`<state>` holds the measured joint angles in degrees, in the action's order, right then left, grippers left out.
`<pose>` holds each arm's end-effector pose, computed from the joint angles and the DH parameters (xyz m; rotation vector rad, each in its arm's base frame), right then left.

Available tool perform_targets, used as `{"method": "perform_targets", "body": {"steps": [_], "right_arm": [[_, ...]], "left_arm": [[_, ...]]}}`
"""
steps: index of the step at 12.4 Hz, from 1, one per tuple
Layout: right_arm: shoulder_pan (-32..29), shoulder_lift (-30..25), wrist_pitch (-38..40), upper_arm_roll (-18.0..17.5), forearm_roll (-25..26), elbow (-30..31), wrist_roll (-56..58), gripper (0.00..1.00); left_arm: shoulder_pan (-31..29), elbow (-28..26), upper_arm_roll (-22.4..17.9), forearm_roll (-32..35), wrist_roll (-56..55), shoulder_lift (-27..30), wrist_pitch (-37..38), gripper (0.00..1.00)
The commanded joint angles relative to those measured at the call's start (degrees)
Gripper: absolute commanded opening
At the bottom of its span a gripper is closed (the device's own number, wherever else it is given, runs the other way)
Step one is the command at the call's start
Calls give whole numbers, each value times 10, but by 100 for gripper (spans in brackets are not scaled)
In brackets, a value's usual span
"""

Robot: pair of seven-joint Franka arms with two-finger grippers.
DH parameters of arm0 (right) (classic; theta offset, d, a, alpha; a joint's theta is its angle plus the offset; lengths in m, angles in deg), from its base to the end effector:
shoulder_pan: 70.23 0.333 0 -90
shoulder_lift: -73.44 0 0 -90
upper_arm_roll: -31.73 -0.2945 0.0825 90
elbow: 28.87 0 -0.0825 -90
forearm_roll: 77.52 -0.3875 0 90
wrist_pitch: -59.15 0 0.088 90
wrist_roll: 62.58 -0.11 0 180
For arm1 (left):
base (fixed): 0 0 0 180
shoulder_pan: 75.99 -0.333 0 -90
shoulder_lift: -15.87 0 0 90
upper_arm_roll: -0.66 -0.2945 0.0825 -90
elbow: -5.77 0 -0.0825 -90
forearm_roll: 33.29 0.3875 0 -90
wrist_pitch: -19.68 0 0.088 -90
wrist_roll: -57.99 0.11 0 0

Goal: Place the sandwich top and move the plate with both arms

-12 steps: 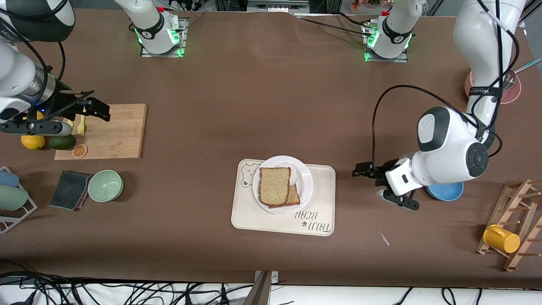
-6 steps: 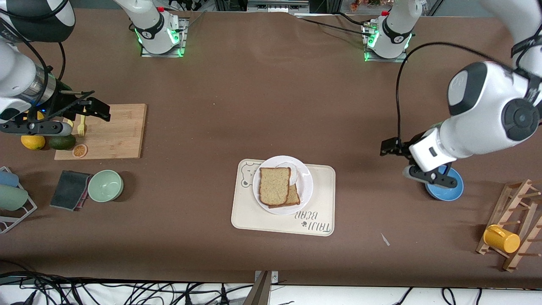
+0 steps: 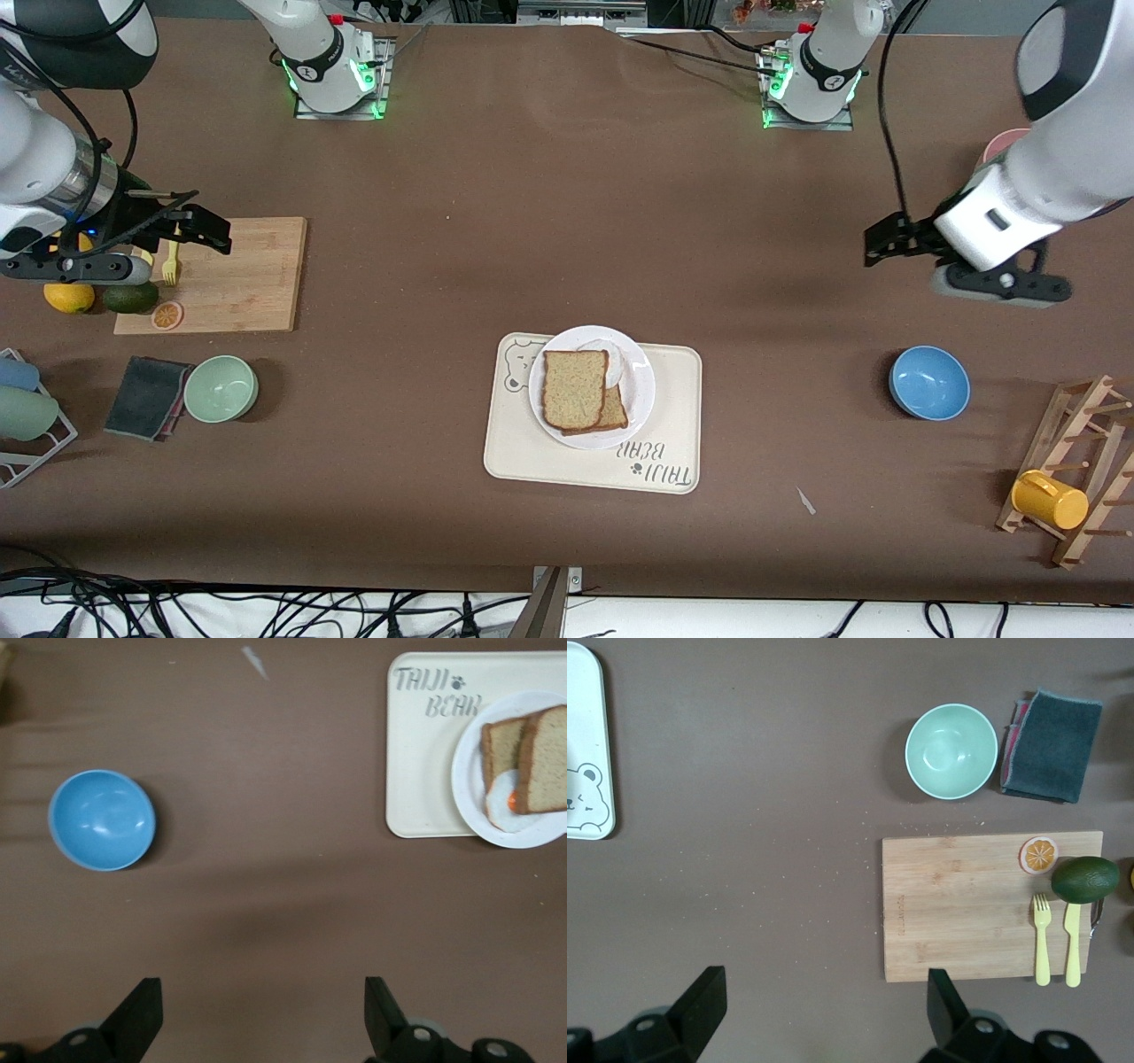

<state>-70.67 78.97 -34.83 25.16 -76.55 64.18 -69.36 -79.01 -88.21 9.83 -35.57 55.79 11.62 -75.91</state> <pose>0.5818 0.0583 0.5256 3.1244 -0.0150 -0.1227 0.5786 -0.0637 0.5335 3.0912 -0.0990 -0.0754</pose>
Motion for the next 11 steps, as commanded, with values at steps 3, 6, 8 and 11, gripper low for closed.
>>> {"method": "perform_targets", "body": {"steps": [3, 6, 8, 11], "right_arm": [[8, -3, -8, 2, 1, 6, 6, 100], [9, -3, -9, 2, 1, 6, 6, 100], [9, -3, -9, 2, 1, 6, 6, 100], [9, -3, -9, 2, 1, 6, 6, 100]], "left_arm": [[12, -101, -19, 12, -6, 118, -21, 100], [24, -124, -22, 10, -6, 136, -35, 100], [61, -116, -60, 13, -5, 129, -34, 100], [60, -94, -66, 15, -5, 108, -32, 100]]}}
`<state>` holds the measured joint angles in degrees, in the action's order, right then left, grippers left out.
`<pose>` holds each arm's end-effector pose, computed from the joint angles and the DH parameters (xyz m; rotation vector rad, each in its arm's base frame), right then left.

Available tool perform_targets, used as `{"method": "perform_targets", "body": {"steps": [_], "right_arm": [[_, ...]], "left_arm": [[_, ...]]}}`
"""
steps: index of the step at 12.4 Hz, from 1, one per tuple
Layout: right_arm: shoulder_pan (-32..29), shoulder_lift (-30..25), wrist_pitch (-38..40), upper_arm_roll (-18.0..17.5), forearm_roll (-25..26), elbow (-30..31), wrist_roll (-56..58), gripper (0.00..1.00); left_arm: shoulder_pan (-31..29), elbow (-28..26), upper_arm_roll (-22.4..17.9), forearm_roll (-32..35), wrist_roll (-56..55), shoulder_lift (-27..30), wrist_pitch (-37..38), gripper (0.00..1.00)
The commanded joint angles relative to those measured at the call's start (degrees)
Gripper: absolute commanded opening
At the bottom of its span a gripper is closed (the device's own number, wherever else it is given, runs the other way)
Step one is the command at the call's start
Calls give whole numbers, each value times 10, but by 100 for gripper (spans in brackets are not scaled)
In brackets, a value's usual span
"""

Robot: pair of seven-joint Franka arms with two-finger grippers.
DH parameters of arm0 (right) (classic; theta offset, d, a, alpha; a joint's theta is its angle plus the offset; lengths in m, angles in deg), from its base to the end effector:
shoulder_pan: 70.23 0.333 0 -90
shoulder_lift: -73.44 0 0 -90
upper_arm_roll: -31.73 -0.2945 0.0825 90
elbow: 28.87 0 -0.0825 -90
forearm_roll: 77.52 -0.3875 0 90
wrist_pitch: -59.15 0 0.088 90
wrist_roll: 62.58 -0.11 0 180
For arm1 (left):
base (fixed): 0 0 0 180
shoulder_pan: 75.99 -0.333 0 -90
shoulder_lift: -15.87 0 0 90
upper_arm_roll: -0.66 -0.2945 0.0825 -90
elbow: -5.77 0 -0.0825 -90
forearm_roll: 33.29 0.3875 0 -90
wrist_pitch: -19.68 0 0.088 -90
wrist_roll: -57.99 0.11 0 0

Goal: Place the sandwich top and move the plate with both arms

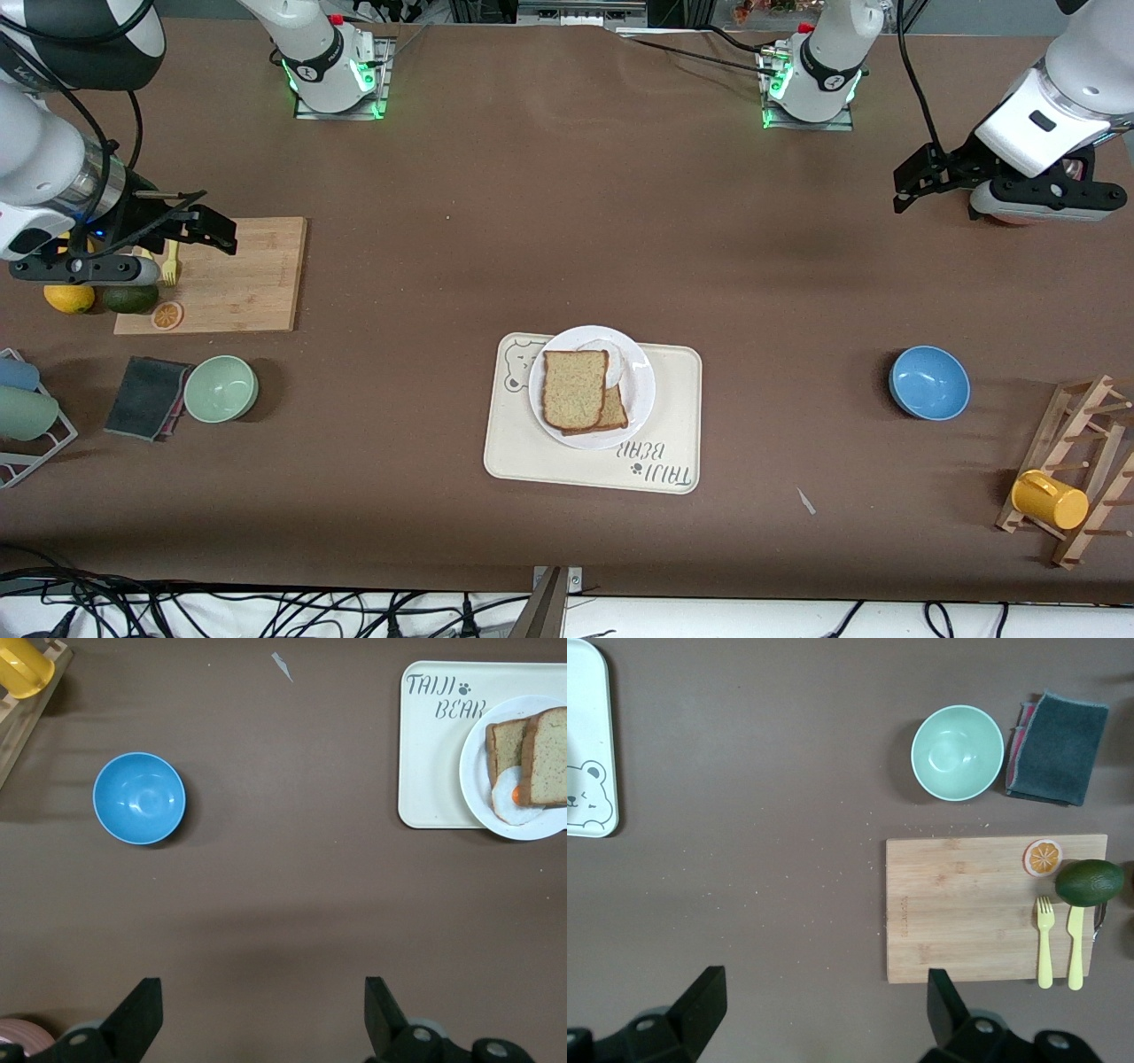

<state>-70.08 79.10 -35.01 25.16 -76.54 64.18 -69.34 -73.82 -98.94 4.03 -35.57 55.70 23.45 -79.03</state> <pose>0.5820 0.0643 0.5245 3.1243 0.0017 -0.1212 0.5258 -0.0563 0.5620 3.1069 -0.0790 0.0391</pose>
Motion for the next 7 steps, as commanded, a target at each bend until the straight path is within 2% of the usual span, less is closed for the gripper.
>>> {"method": "perform_targets", "body": {"steps": [1, 7], "right_arm": [[3, -4, -7, 2, 2, 6, 6, 100], [3, -4, -7, 2, 2, 5, 6, 100]], "left_arm": [[5, 15, -8, 13, -4, -12, 0, 100], [0, 23, -9, 12, -2, -21, 4, 100]]}}
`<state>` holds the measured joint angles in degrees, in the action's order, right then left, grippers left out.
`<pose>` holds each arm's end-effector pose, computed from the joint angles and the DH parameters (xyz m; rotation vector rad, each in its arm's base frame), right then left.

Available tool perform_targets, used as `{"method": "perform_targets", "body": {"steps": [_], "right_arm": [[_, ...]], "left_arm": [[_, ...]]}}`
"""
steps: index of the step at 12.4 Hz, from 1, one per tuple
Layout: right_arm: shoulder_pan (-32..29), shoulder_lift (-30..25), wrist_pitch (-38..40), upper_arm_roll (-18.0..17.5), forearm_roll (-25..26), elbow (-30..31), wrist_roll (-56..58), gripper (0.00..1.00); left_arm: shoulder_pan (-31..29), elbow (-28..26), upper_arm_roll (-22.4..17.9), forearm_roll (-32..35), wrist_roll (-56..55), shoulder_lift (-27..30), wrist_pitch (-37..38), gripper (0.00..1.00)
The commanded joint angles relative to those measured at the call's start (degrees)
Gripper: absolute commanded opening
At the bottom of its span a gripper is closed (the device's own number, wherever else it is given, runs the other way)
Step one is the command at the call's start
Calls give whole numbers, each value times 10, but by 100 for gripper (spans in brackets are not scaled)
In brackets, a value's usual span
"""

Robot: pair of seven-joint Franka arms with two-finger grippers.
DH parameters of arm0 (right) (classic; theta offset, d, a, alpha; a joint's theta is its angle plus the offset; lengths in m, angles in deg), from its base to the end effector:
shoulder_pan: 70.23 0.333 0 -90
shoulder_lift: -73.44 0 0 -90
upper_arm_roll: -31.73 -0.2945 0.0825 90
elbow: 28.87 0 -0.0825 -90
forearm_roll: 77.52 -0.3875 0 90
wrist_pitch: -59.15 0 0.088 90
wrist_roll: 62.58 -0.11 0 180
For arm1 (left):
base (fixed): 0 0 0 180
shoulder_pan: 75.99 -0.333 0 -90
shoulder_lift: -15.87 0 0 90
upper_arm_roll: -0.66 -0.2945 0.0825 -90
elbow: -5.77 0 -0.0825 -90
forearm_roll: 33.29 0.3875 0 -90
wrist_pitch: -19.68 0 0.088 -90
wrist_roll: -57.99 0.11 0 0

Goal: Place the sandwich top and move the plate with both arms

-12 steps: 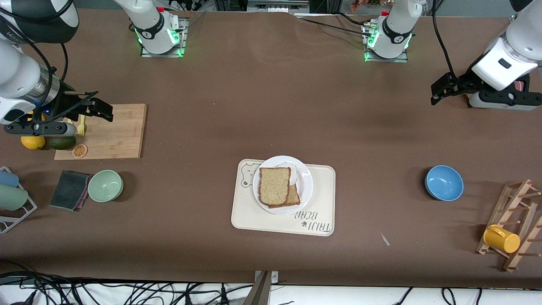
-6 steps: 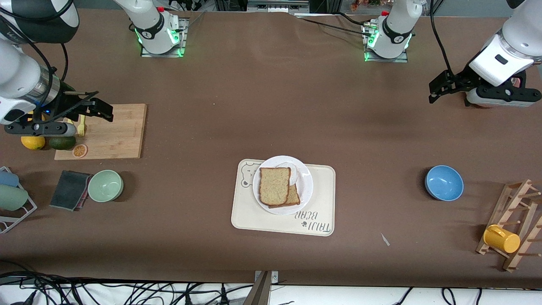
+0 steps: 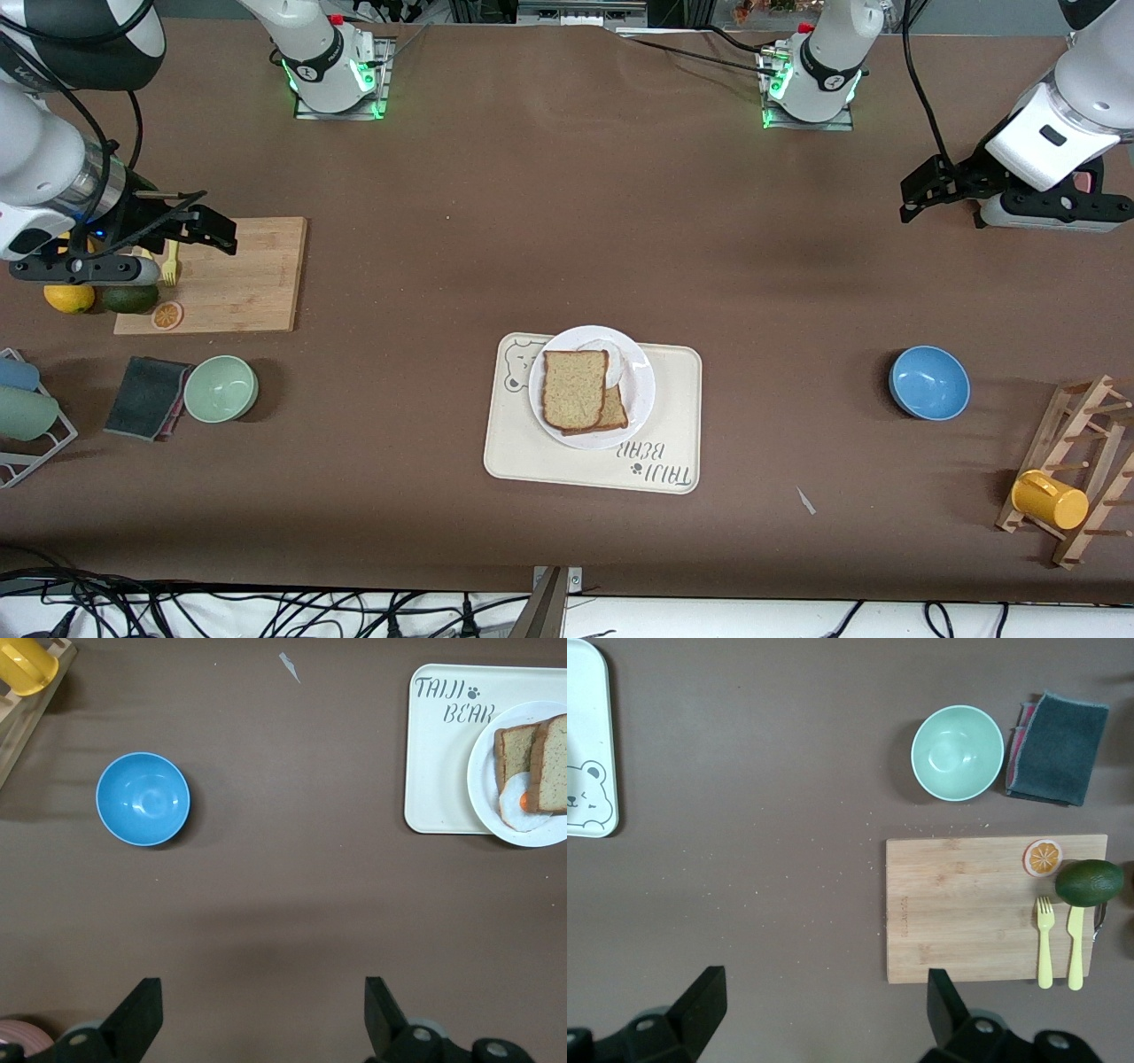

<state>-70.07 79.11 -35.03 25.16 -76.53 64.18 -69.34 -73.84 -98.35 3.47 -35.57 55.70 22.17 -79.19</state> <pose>0.5821 0.0644 0.5244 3.1242 0.0020 -0.1209 0.5324 -0.0510 0.5554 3.1058 -0.0630 0.0249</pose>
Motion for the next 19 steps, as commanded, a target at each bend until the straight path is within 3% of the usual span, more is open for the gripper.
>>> {"method": "perform_targets", "body": {"steps": [1, 11, 19], "right_arm": [[5, -4, -7, 2, 2, 2, 6, 100], [54, -7, -1, 2, 0, -1, -2, 100], [53, -15, 26, 7, -5, -1, 1, 100]], "left_arm": [[-2, 17, -3, 10, -3, -9, 6, 100], [-1, 23, -3, 10, -2, -11, 7, 100], [-2, 23, -3, 10, -2, -11, 7, 100]]}}
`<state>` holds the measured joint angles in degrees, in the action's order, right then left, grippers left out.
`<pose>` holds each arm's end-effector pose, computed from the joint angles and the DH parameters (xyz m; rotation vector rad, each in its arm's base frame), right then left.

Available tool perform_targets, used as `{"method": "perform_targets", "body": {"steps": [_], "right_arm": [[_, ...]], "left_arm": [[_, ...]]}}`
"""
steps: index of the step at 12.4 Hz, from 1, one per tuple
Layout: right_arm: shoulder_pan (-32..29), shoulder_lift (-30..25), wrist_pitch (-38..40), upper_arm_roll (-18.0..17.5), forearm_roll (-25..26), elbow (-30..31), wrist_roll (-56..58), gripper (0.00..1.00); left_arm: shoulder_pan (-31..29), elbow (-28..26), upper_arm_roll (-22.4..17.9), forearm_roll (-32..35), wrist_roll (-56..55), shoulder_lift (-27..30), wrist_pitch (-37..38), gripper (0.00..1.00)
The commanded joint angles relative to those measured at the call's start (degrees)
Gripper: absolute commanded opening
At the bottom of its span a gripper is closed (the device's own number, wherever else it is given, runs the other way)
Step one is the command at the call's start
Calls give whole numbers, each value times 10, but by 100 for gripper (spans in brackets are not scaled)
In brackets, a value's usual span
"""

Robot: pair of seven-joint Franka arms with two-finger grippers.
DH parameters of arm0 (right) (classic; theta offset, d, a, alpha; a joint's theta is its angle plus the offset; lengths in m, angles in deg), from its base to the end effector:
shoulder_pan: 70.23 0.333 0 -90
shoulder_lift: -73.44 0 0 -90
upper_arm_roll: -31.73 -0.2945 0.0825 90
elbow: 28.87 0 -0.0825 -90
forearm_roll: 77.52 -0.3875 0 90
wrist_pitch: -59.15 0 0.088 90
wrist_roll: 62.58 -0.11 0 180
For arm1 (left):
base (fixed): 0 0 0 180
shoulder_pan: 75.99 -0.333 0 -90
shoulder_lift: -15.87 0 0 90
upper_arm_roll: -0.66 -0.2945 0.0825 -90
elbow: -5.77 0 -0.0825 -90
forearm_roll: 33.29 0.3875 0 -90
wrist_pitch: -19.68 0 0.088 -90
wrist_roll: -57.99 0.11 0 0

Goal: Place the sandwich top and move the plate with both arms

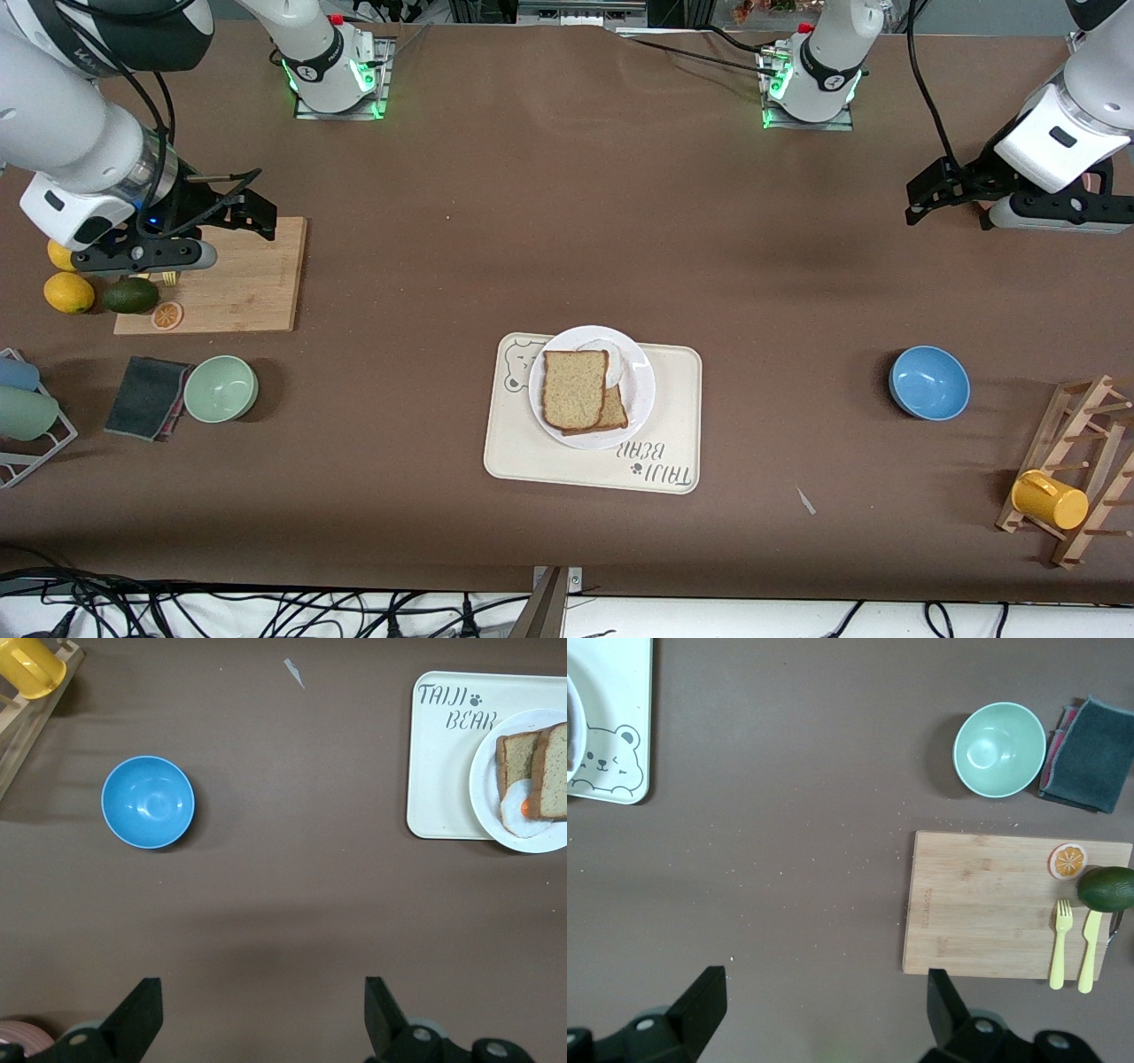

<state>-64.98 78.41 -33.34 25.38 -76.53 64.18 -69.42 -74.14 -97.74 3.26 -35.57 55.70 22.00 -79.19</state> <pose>0.5688 0.1127 0.5292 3.1125 0.1319 -0.1458 0.5343 -0.0463 0.5590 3.1050 -0.0495 0.0370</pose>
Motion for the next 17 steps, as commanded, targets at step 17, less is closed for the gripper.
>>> {"method": "perform_targets", "body": {"steps": [17], "right_arm": [[2, -34, 38, 20, -7, -17, -2, 100]], "left_arm": [[1, 17, 0, 10, -1, -9, 7, 100]]}}
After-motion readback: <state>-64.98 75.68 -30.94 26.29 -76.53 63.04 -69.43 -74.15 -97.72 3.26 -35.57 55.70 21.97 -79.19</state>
